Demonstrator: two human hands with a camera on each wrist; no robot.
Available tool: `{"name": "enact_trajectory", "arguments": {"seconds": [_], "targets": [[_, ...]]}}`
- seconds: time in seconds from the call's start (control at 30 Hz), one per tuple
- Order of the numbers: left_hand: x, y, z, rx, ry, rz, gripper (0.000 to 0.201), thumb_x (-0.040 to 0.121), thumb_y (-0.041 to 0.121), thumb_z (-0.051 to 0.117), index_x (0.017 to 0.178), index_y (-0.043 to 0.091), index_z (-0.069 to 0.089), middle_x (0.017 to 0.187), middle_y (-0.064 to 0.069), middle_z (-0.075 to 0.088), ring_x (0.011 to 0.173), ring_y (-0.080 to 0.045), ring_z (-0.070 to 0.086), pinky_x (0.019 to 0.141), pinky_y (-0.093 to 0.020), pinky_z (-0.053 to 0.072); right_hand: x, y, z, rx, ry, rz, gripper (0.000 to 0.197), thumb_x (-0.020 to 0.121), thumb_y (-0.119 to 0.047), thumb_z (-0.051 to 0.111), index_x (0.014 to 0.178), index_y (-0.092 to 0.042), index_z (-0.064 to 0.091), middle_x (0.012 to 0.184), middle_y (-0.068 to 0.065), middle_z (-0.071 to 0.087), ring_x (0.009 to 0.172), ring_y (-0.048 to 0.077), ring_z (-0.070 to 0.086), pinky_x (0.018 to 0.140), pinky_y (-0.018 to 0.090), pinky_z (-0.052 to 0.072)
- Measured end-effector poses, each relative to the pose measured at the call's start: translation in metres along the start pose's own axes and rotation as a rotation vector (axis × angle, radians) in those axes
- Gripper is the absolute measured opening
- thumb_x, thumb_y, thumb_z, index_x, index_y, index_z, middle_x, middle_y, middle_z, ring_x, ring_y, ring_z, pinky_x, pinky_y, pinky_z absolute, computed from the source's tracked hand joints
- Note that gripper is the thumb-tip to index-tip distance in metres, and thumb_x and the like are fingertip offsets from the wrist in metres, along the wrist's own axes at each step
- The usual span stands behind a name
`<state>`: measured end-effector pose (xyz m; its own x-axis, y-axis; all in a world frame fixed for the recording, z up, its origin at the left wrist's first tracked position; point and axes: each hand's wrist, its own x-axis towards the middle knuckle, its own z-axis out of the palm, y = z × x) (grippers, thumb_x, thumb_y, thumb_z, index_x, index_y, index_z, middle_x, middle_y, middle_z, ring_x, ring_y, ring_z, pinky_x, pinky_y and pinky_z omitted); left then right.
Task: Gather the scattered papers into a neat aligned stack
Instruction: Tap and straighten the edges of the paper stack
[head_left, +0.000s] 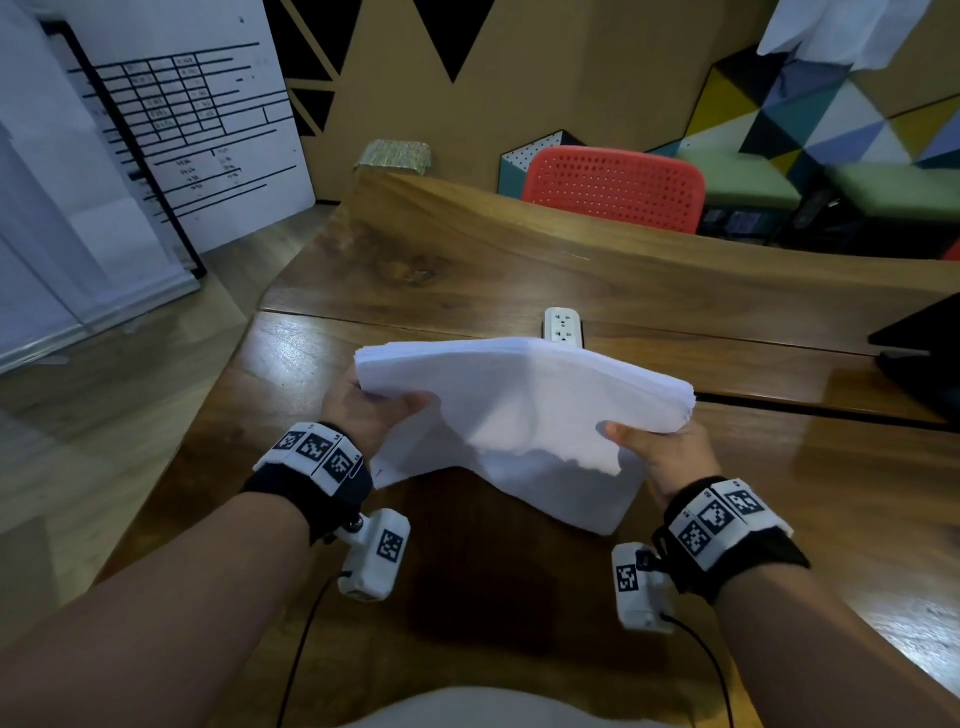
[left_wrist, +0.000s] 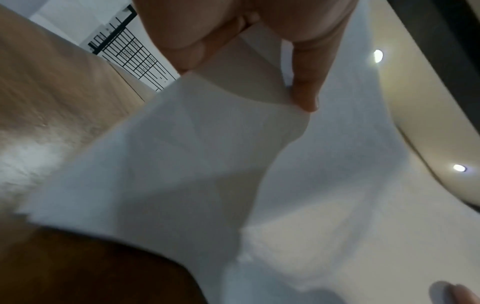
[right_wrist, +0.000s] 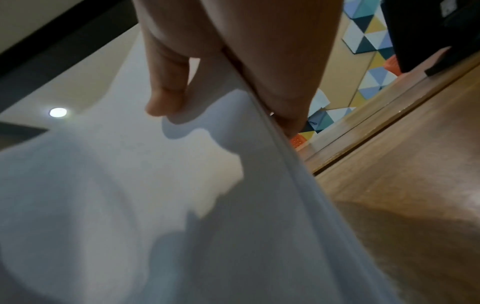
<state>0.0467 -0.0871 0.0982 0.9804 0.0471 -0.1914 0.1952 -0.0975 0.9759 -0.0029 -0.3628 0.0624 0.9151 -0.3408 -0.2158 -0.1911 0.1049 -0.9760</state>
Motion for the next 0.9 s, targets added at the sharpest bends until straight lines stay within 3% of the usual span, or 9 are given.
{"name": "enact_trajectory", "arguments": {"seconds": [0.13, 0.27, 0.33, 0.43, 0.57, 0.67, 0.77, 0.83, 0.9], "targets": [[-0.001, 0.003, -0.005, 0.104, 0.035, -0.027, 0.026, 0.07, 0.009, 0.077, 0.081, 0.023, 0.059, 0.076, 0.007, 0.062, 0.068, -0.008, 0.065, 0.05, -0.016, 0.048, -0.005, -0.009, 0.004, -0.087, 0.063, -0.018, 0.03, 0.071, -0.003, 0.077, 0.08, -0.026, 0.06, 0.087, -0.003, 0.065, 0.087, 0.019, 0.062, 0.087, 0.037, 0.049], [0.002, 0.016, -0.014, 0.59, 0.361, 0.125, 0.095, 0.053, 0.044, 0.084, 0.131, 0.02, 0.036, 0.131, -0.002, 0.045, 0.125, -0.024, 0.042, 0.103, -0.041, 0.038, -0.019, -0.042, 0.015, -0.208, 0.025, -0.137, 0.022, 0.072, -0.006, 0.077, 0.074, -0.023, 0.064, 0.083, 0.001, 0.067, 0.089, 0.027, 0.065, 0.082, 0.036, 0.053], [-0.007, 0.033, -0.007, 0.84, 0.321, 0.385, 0.111, 0.052, 0.06, 0.078, 0.141, 0.025, 0.021, 0.15, 0.0, 0.028, 0.139, -0.023, 0.025, 0.116, -0.05, 0.018, -0.027, -0.059, 0.026, -0.347, 0.008, -0.206, 0.015, 0.073, -0.01, 0.077, 0.071, -0.019, 0.065, 0.078, 0.003, 0.068, 0.082, 0.028, 0.065, 0.075, 0.034, 0.054], [-0.017, 0.065, 0.013, 1.068, 0.029, 0.774, 0.07, 0.065, 0.063, 0.064, 0.122, 0.024, 0.051, 0.122, -0.001, 0.06, 0.118, -0.024, 0.054, 0.107, -0.051, 0.032, -0.042, -0.084, 0.045, -0.575, -0.043, -0.349, 0.014, 0.075, -0.02, 0.075, 0.069, -0.01, 0.067, 0.074, 0.007, 0.069, 0.072, 0.025, 0.063, 0.071, 0.033, 0.052], [-0.023, 0.084, 0.016, 0.912, -0.28, 0.745, 0.027, 0.073, 0.041, 0.063, 0.076, 0.015, 0.066, 0.064, 0.002, 0.061, 0.065, -0.021, 0.059, 0.06, -0.031, 0.046, -0.05, -0.105, 0.048, -0.549, -0.126, -0.513, 0.036, 0.067, -0.01, 0.079, 0.047, -0.02, 0.051, 0.049, -0.008, 0.05, 0.048, 0.006, 0.043, 0.051, 0.023, 0.038], [-0.027, 0.079, 0.005, 0.646, -0.275, 0.702, 0.013, 0.071, 0.027, 0.074, 0.072, 0.014, 0.069, 0.06, 0.004, 0.066, 0.054, -0.01, 0.059, 0.051, -0.026, 0.047, -0.043, -0.117, 0.026, -0.559, -0.246, -0.389, 0.016, 0.064, -0.006, 0.082, 0.065, -0.012, 0.068, 0.069, 0.013, 0.068, 0.058, 0.016, 0.058, 0.058, 0.027, 0.047], [-0.034, 0.071, -0.004, 0.254, -0.225, 0.594, 0.019, 0.069, 0.002, 0.078, 0.06, 0.01, 0.063, 0.048, 0.01, 0.06, 0.044, 0.0, 0.053, 0.044, -0.013, 0.043, -0.032, -0.113, -0.003, -0.582, -0.202, -0.233, 0.034, 0.05, -0.027, 0.089, 0.071, -0.008, 0.07, 0.083, 0.021, 0.072, 0.075, 0.034, 0.068, 0.071, 0.043, 0.055], [-0.036, 0.066, -0.005, 0.145, -0.168, 0.572, 0.02, 0.066, 0.005, 0.079, 0.059, -0.001, 0.062, 0.051, 0.006, 0.058, 0.045, -0.003, 0.05, 0.043, -0.014, 0.042, -0.034, -0.104, -0.013, -0.287, -0.145, -0.24, 0.054, 0.027, -0.044, 0.091, 0.068, -0.015, 0.07, 0.075, 0.011, 0.073, 0.072, 0.029, 0.071, 0.065, 0.041, 0.057], [-0.037, 0.059, -0.001, 0.079, -0.082, 0.518, 0.019, 0.065, 0.006, 0.081, 0.063, -0.004, 0.065, 0.048, 0.007, 0.061, 0.045, -0.006, 0.053, 0.044, -0.017, 0.047, -0.041, -0.094, -0.007, 0.136, -0.135, -0.282, 0.064, 0.031, -0.036, 0.093, 0.088, -0.015, 0.072, 0.087, 0.009, 0.074, 0.08, 0.026, 0.071, 0.067, 0.037, 0.059]]}}
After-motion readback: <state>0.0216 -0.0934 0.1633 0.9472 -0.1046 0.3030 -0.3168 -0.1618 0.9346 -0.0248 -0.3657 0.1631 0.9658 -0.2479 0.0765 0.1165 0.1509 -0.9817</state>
